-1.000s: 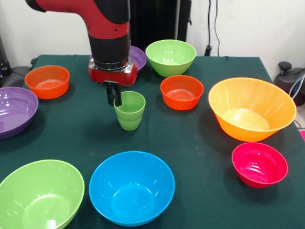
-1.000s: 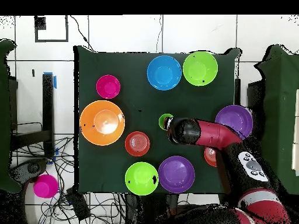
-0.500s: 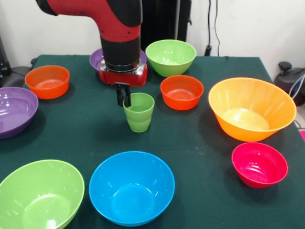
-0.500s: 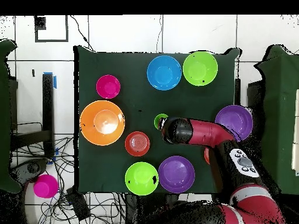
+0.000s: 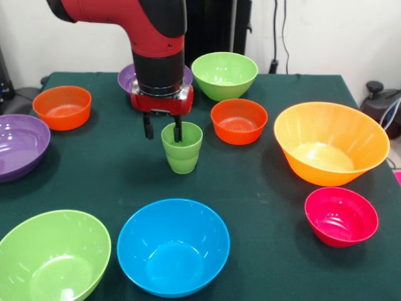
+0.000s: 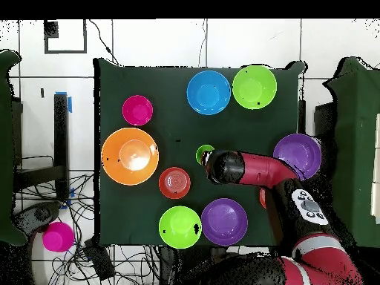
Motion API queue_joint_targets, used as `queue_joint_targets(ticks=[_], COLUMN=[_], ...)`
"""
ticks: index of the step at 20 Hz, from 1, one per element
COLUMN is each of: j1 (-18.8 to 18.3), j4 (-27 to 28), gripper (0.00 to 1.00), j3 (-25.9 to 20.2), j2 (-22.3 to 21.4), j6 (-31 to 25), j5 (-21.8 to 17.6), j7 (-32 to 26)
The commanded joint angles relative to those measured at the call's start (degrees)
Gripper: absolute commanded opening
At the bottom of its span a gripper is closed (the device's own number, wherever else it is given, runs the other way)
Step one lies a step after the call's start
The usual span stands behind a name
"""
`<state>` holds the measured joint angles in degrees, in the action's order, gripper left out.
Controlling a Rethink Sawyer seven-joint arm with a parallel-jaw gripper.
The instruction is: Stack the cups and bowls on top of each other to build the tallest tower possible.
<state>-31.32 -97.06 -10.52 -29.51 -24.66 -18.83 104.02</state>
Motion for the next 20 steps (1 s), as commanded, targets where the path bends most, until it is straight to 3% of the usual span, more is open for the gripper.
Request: queue_joint_targets(ticks=[1, 5, 12, 16, 20], j1=[0.64, 1.18, -0.06, 0.43, -1.71], j4=[2.82, 4.22, 4.45, 3.78, 1.06], gripper=[1.00, 1.00, 1.00, 1.00, 1.00], j3=[-1.74, -0.58, -0.88, 0.70, -0.88], j2=[2.98, 2.69, 3.50, -0.25, -2.32], j6=[3.68, 0.95, 1.48, 2.08, 1.35], j5=[-1.25, -1.22, -0.14, 0.78, 1.55], j7=[3.53, 3.02, 3.63, 6.08, 4.95])
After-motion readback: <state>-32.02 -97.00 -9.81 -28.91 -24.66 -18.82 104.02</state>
